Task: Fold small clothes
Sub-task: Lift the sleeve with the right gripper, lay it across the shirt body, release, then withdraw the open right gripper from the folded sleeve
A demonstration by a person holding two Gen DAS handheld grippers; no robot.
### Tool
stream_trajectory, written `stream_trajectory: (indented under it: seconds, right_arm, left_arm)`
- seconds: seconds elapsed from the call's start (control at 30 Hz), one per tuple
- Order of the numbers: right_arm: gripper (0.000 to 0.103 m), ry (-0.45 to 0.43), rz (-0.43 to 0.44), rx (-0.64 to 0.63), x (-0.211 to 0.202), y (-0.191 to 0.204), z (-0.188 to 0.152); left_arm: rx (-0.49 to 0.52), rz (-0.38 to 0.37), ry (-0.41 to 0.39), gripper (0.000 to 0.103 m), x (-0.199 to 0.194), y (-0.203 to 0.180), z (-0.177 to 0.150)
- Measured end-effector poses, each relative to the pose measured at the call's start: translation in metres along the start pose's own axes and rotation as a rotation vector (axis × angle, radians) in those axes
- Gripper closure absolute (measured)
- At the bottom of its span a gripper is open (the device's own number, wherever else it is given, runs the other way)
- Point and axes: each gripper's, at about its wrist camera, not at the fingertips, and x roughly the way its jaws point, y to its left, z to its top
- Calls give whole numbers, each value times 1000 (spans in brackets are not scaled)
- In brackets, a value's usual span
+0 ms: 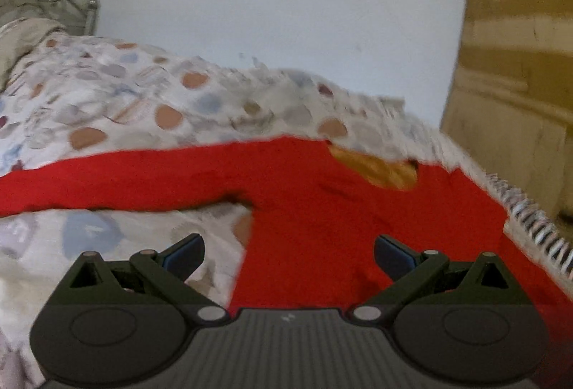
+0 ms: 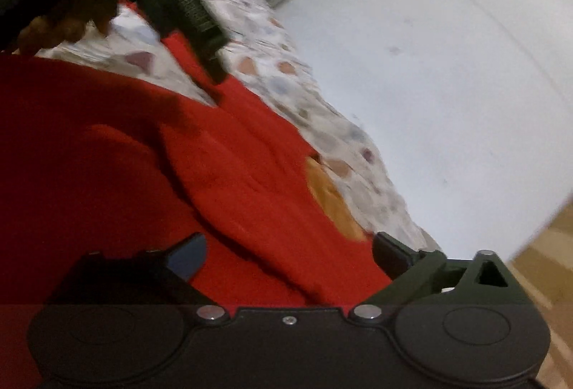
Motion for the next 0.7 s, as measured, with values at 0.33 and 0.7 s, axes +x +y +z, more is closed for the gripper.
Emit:
stream_trajectory:
  seconds: [0.33, 0.7]
  right_arm:
    - [1, 223, -289, 279, 41, -83, -71]
    - [25, 334, -265, 341, 135, -109, -101]
  left_arm:
    - [-9, 87, 79, 0, 23, -2, -29]
    - [-35, 70, 73, 0, 25, 3, -32]
